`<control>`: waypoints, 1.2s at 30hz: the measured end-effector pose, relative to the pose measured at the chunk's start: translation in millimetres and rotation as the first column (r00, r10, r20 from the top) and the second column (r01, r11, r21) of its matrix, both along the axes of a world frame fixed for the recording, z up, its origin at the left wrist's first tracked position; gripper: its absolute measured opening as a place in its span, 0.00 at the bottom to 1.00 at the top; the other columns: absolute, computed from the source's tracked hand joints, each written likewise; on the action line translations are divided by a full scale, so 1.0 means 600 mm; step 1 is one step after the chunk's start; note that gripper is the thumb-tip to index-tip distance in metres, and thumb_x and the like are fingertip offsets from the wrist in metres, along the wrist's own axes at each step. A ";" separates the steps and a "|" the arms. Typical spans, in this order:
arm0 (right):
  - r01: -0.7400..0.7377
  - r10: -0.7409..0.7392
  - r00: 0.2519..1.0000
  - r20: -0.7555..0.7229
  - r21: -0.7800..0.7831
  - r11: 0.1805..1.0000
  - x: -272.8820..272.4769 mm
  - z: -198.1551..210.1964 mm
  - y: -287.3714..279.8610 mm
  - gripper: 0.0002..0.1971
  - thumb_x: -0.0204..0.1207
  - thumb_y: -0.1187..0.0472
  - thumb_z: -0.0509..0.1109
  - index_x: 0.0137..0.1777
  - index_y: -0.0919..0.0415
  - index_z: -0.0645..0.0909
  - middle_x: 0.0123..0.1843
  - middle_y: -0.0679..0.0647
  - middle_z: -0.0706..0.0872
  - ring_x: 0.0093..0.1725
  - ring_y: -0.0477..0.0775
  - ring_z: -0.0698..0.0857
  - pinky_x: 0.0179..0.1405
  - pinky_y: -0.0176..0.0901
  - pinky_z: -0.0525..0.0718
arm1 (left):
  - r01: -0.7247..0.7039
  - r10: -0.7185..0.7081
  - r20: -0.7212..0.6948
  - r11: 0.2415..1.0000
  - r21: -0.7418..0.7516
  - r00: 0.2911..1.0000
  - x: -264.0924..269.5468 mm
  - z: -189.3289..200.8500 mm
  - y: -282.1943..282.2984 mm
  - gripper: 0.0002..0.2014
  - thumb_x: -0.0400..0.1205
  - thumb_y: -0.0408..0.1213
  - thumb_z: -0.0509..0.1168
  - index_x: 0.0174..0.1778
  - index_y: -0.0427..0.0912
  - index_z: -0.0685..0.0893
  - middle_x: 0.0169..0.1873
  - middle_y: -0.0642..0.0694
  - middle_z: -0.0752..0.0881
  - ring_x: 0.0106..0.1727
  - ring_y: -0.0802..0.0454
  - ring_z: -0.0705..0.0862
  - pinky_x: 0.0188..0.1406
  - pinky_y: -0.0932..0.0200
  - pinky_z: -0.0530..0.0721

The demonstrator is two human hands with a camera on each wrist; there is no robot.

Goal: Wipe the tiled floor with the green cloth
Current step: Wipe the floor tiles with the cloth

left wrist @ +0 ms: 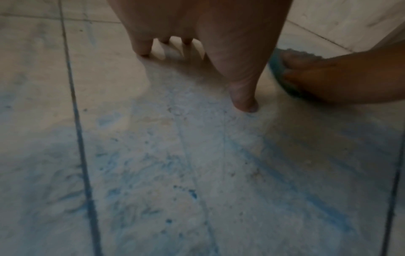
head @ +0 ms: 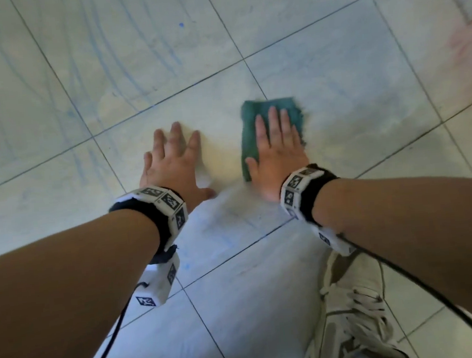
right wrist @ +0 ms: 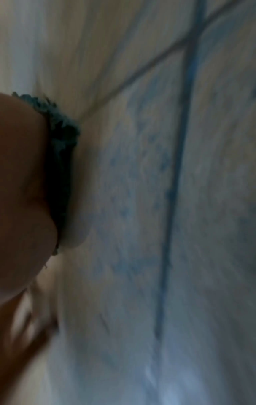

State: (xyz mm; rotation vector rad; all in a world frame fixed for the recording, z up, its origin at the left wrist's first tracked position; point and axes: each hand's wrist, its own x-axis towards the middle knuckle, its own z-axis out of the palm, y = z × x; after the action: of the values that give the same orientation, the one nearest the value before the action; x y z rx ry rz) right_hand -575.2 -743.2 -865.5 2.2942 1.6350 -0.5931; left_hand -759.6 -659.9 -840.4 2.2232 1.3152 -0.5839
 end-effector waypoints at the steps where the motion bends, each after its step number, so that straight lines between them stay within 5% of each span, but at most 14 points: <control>1: -0.161 0.160 0.986 -0.038 -0.019 0.987 -0.026 0.006 -0.012 0.44 0.84 0.41 0.52 0.87 0.61 0.31 0.87 0.64 0.28 0.85 0.67 0.30 0.86 0.62 0.38 | -0.003 0.003 0.006 1.000 0.005 1.000 0.000 -0.001 -0.001 0.59 0.71 0.64 0.75 0.87 0.55 0.41 0.85 0.48 0.33 0.86 0.38 0.34 0.85 0.36 0.47; 3: -0.396 0.390 0.915 -0.107 -0.042 0.917 -0.067 0.011 -0.046 0.44 0.84 0.41 0.54 0.88 0.60 0.34 0.87 0.63 0.30 0.86 0.65 0.30 0.86 0.60 0.36 | -0.007 0.006 0.022 1.000 0.018 1.000 -0.002 -0.004 -0.002 0.58 0.70 0.65 0.74 0.87 0.55 0.43 0.86 0.48 0.34 0.86 0.38 0.35 0.85 0.36 0.48; 7: -0.524 0.520 0.850 -0.083 -0.036 0.851 -0.021 0.011 -0.062 0.42 0.84 0.39 0.52 0.88 0.57 0.35 0.88 0.60 0.32 0.87 0.62 0.32 0.86 0.57 0.36 | -0.005 0.005 0.026 1.000 0.009 1.000 -0.002 -0.006 -0.002 0.59 0.70 0.64 0.75 0.87 0.54 0.42 0.86 0.47 0.34 0.86 0.37 0.34 0.84 0.36 0.47; 9: -0.359 0.361 0.932 -0.002 -0.111 0.927 0.050 0.011 -0.049 0.41 0.86 0.40 0.49 0.86 0.58 0.29 0.87 0.61 0.28 0.86 0.63 0.30 0.86 0.59 0.36 | -0.005 0.005 0.023 1.000 0.002 1.000 -0.004 -0.006 -0.003 0.60 0.70 0.63 0.76 0.87 0.54 0.40 0.85 0.48 0.33 0.86 0.38 0.33 0.85 0.36 0.46; 11: -0.033 0.052 0.993 0.104 -0.170 0.985 0.115 0.014 -0.040 0.41 0.87 0.41 0.47 0.85 0.61 0.27 0.86 0.64 0.27 0.86 0.66 0.31 0.86 0.60 0.38 | -0.004 0.004 0.031 1.000 -0.001 1.000 -0.006 -0.006 -0.003 0.60 0.71 0.62 0.75 0.87 0.54 0.40 0.85 0.48 0.32 0.85 0.39 0.33 0.85 0.36 0.46; 14: 0.414 -0.409 0.909 0.083 -0.059 0.908 0.103 0.008 -0.035 0.42 0.87 0.43 0.51 0.87 0.63 0.31 0.87 0.65 0.32 0.87 0.67 0.36 0.86 0.61 0.43 | 0.000 0.000 0.034 1.000 -0.004 0.999 -0.008 -0.007 -0.002 0.59 0.72 0.63 0.74 0.87 0.54 0.39 0.85 0.49 0.31 0.85 0.39 0.32 0.85 0.37 0.45; 16: 0.504 -0.503 0.863 0.034 -0.045 0.862 0.030 0.006 -0.034 0.44 0.85 0.43 0.54 0.86 0.63 0.31 0.87 0.67 0.31 0.86 0.68 0.34 0.86 0.61 0.40 | -0.005 0.005 0.033 1.000 -0.008 0.999 -0.006 -0.006 -0.003 0.59 0.72 0.63 0.74 0.87 0.54 0.39 0.85 0.49 0.31 0.85 0.39 0.32 0.85 0.37 0.45; 19: 0.259 -0.265 0.962 -0.070 -0.077 0.963 -0.097 0.008 -0.061 0.48 0.84 0.40 0.55 0.84 0.63 0.24 0.85 0.67 0.25 0.84 0.70 0.28 0.82 0.61 0.31 | -0.018 0.019 0.027 1.000 -0.010 0.999 0.001 -0.002 -0.002 0.55 0.74 0.59 0.73 0.87 0.55 0.41 0.85 0.49 0.32 0.85 0.38 0.33 0.85 0.36 0.47; 22: 0.057 -0.070 0.981 -0.182 -0.072 0.996 -0.155 0.015 -0.079 0.46 0.84 0.41 0.54 0.84 0.61 0.25 0.84 0.64 0.22 0.83 0.67 0.24 0.80 0.59 0.25 | -0.043 0.042 0.018 0.999 0.022 0.999 0.008 0.005 0.002 0.43 0.81 0.54 0.66 0.86 0.60 0.45 0.86 0.51 0.36 0.86 0.39 0.37 0.84 0.37 0.53; 25: 0.039 -0.047 0.983 -0.177 -0.049 0.998 -0.120 0.008 -0.078 0.44 0.85 0.41 0.52 0.85 0.58 0.25 0.85 0.61 0.23 0.84 0.63 0.25 0.82 0.57 0.27 | -0.061 0.061 0.002 0.996 0.070 0.998 0.025 0.009 0.004 0.40 0.82 0.57 0.62 0.86 0.59 0.47 0.86 0.48 0.41 0.86 0.38 0.42 0.82 0.37 0.60; 28: 0.203 -0.204 0.976 -0.080 -0.025 0.979 -0.016 -0.004 -0.067 0.44 0.86 0.40 0.50 0.84 0.59 0.24 0.85 0.62 0.25 0.85 0.65 0.28 0.82 0.59 0.31 | -0.076 0.077 -0.008 0.995 0.061 0.997 0.054 0.005 0.006 0.45 0.81 0.61 0.64 0.87 0.57 0.43 0.86 0.48 0.39 0.86 0.38 0.41 0.83 0.37 0.57; 32: 0.643 -0.644 0.765 0.012 0.062 0.764 0.155 -0.018 -0.068 0.42 0.86 0.40 0.52 0.88 0.60 0.33 0.88 0.63 0.33 0.87 0.64 0.36 0.86 0.57 0.42 | -0.034 0.035 -0.025 0.998 0.052 0.999 0.095 -0.002 0.019 0.52 0.76 0.66 0.68 0.86 0.57 0.41 0.86 0.49 0.36 0.86 0.38 0.39 0.83 0.34 0.54; 36: 0.793 -0.805 0.593 0.017 0.162 0.588 0.249 -0.028 -0.038 0.41 0.86 0.41 0.54 0.89 0.60 0.39 0.89 0.63 0.39 0.88 0.64 0.41 0.85 0.59 0.44 | -0.024 0.025 -0.006 0.999 0.043 1.000 0.102 -0.006 0.023 0.52 0.75 0.65 0.70 0.85 0.58 0.42 0.85 0.49 0.36 0.86 0.37 0.37 0.82 0.30 0.54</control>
State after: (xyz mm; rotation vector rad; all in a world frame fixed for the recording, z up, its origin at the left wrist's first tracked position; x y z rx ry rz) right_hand -425.5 -766.3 -882.0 3.0676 0.4869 -0.5257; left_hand -698.4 -645.9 -844.1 2.2380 1.3687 -0.5595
